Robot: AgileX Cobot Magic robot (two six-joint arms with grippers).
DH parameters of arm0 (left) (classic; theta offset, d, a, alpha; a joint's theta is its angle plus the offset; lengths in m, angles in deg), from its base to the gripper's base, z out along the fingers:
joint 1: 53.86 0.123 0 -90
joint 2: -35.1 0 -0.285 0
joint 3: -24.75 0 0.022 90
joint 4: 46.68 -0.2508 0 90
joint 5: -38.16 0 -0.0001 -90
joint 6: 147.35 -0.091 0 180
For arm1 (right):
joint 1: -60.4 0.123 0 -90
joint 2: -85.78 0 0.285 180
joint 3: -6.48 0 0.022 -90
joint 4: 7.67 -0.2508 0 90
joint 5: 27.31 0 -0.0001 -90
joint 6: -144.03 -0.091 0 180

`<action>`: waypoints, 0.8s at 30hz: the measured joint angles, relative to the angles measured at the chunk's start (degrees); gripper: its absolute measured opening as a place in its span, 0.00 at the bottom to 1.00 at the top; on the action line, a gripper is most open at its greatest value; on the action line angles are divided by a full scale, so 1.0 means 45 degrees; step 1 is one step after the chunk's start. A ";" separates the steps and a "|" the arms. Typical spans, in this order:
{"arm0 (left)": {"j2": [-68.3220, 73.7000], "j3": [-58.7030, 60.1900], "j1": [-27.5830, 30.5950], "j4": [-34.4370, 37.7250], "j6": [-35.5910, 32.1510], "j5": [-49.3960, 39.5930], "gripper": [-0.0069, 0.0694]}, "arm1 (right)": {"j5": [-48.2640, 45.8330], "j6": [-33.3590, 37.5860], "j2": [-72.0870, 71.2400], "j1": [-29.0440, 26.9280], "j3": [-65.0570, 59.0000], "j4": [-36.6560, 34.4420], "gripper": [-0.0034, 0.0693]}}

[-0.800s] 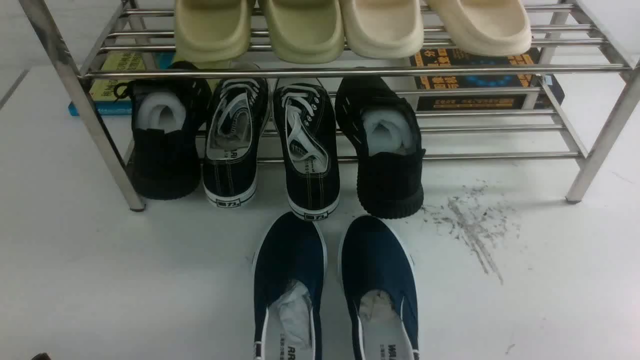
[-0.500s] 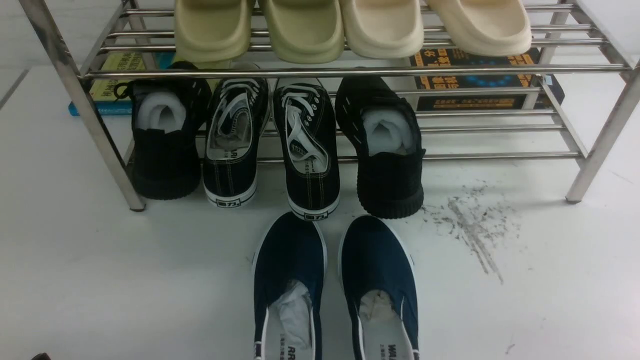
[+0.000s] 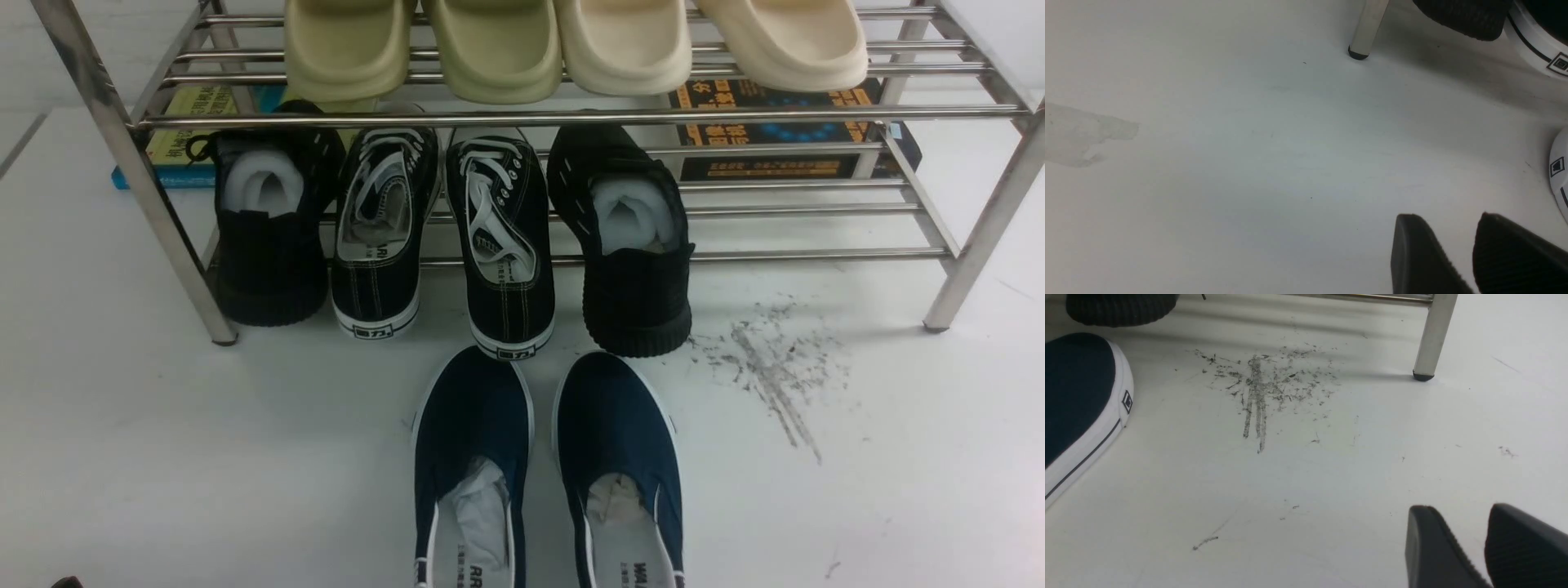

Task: Take the shoes off the shelf with your hand on the white table.
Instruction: 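Grasp the leftmost shoe on the bottom shelf of the shoe rack with the left gripper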

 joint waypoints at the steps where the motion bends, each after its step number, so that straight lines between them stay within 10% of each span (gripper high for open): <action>1: 0.0000 0.0000 0.0000 0.0000 0.0000 0.0000 0.41 | 0.0000 0.0000 0.0000 0.0000 0.0000 0.0000 0.36; 15: 0.0000 0.0000 0.0000 0.0066 0.0247 0.0045 0.41 | 0.0000 0.0000 0.0000 0.0000 0.0000 0.0000 0.37; 24: 0.0000 0.0084 0.0000 0.6306 0.4831 0.0203 0.41 | 0.0000 0.0000 0.0000 0.0000 0.0000 0.0000 0.37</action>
